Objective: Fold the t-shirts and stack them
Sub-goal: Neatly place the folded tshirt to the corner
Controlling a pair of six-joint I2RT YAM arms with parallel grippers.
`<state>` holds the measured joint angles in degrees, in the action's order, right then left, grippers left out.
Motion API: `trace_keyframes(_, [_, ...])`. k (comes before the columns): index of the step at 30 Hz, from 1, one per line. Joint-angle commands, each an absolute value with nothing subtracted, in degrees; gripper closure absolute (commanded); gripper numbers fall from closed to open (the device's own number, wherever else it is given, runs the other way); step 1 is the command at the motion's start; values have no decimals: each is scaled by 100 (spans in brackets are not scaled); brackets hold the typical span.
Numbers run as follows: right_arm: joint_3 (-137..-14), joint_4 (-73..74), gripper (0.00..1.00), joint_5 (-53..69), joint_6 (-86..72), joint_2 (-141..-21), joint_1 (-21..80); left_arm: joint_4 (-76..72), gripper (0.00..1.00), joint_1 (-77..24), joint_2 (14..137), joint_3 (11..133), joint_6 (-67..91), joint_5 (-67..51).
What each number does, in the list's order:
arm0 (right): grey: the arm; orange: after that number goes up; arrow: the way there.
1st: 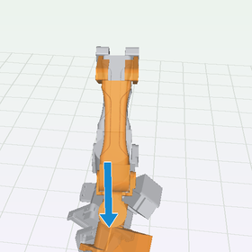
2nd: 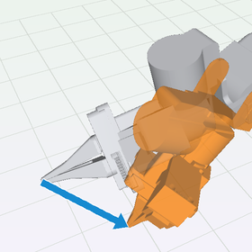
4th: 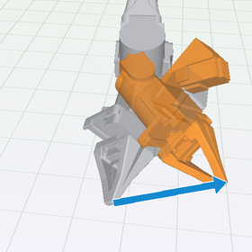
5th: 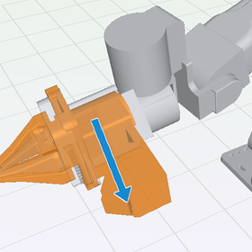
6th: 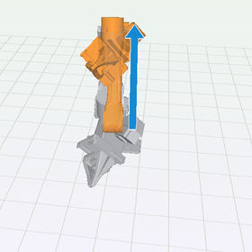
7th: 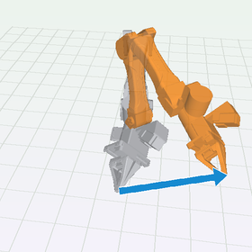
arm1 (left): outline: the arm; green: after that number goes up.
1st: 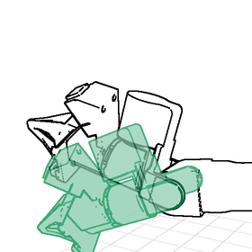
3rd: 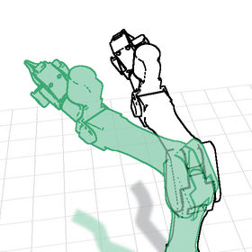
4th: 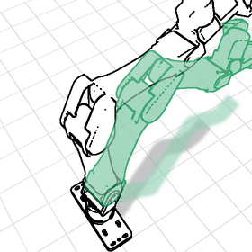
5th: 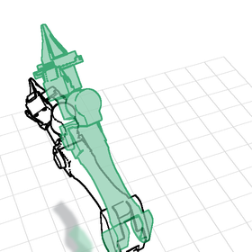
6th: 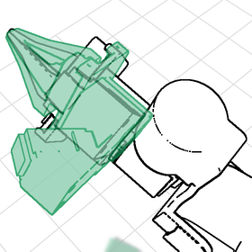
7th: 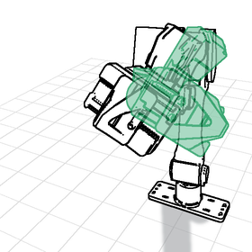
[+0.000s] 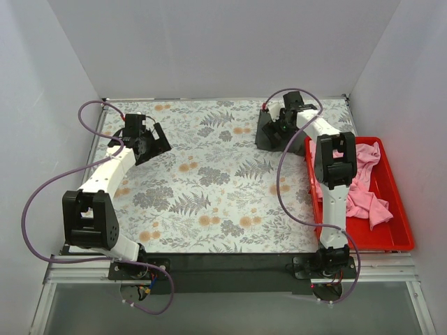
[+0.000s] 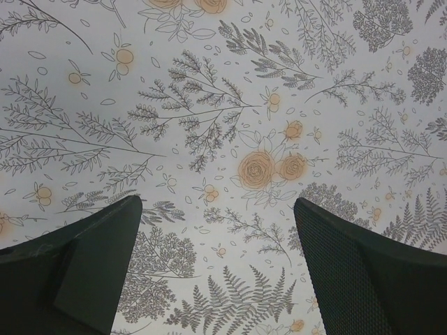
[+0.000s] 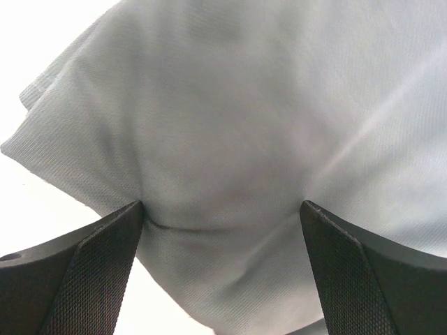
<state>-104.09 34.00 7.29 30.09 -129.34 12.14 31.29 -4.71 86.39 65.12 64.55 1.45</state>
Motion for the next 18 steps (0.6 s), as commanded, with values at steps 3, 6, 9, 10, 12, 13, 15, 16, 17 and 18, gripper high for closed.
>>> trace_keyframes(3, [-11143, 4016, 2, 439, 4244, -13649, 809, 3155, 9, -413, 8490, 6680, 6381, 114])
trace_keyframes(6, [-11398, 4095, 2, 474, 4516, -13825, 712, 3164, 10, -396, 8499, 6645, 6390, 114])
trace_keyframes(9, [-11521, 4078, 1, 404, 4903, -13913, 642, 3173, 9, -378, 8481, 6636, 6381, 132])
trace_keyframes(10, [-11601, 4078, 2, 387, 4956, -14009, 589, 3190, 10, -369, 8490, 6644, 6381, 114])
trace_keyframes(12, [-11829, 4122, 2, 343, 5131, -14123, 554, 3190, 10, -360, 8516, 6662, 6381, 105])
trace_keyframes(13, [-11900, 4122, 2, 343, 5168, -14237, 562, 3190, 10, -360, 8517, 6680, 6381, 105])
trace_keyframes(15, [-12040, 4157, 2, 439, 5247, -14335, 563, 3208, 10, -360, 8569, 6706, 6381, 114])
trace_keyframes(16, [-12119, 4166, 2, 466, 5369, -14405, 589, 3217, 10, -352, 8578, 6723, 6381, 114])
trace_keyframes(17, [-12146, 4192, 2, 475, 5457, -14431, 606, 3208, 10, -352, 8604, 6732, 6381, 123])
trace_keyframes(18, [-12138, 4192, 2, 527, 5571, -14440, 624, 3208, 9, -352, 8604, 6732, 6381, 132])
